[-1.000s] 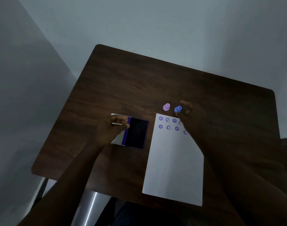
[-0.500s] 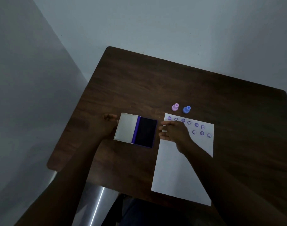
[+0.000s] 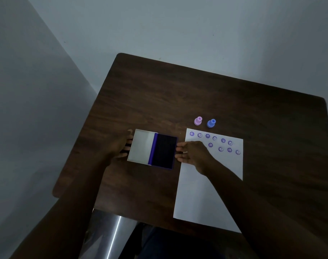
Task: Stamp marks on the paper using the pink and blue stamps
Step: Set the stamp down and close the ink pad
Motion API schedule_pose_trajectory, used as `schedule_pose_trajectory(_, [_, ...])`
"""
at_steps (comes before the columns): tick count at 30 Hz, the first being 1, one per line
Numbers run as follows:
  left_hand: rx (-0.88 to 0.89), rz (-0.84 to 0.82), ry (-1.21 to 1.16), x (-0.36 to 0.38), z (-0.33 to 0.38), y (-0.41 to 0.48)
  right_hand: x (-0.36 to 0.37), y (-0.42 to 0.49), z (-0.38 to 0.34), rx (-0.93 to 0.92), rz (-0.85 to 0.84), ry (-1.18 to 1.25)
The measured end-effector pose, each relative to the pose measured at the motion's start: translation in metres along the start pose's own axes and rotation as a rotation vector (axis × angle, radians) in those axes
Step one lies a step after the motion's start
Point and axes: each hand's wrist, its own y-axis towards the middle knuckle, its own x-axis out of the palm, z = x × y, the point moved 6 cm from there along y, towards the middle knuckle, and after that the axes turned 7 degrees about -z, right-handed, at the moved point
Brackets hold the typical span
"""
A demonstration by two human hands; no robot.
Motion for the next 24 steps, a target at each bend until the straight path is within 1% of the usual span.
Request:
schedule_pose_trajectory(4, [0.04, -0.01, -0.031, -0.004, 0.009, -0.012, 0.0, -0.001, -0.001, 0.011, -0.015, 0.008])
schedule_pose_trajectory(7, [0.129, -0.042, 0.006, -0.006, 0.017, -0.02, -0.001, -0.001, 0.0, 0.017, -0.021, -0.001])
schedule_pose_trajectory(10, [0.234, -0.013, 0.082, -0.001, 0.025, -0.023, -0.002, 0.001, 0.002, 0.029, -0.026, 0.02])
schedule_pose_trajectory(14, [0.202, -0.08, 0.097, 0.03, 0.027, -0.017, -0.007, 0.003, 0.008, 0.028, -0.059, 0.107])
schedule_pose_trajectory(18, [0.215, 0.004, 0.303, 0.06, 0.029, 0.003, -0.006, 0.004, 0.009, 0.026, -0.115, 0.133])
schedule_pose_trajectory(24, [0.252, 0.256, 0.504, 0.08, 0.027, 0.004, -0.004, 0.005, 0.011, 0.04, -0.117, 0.166])
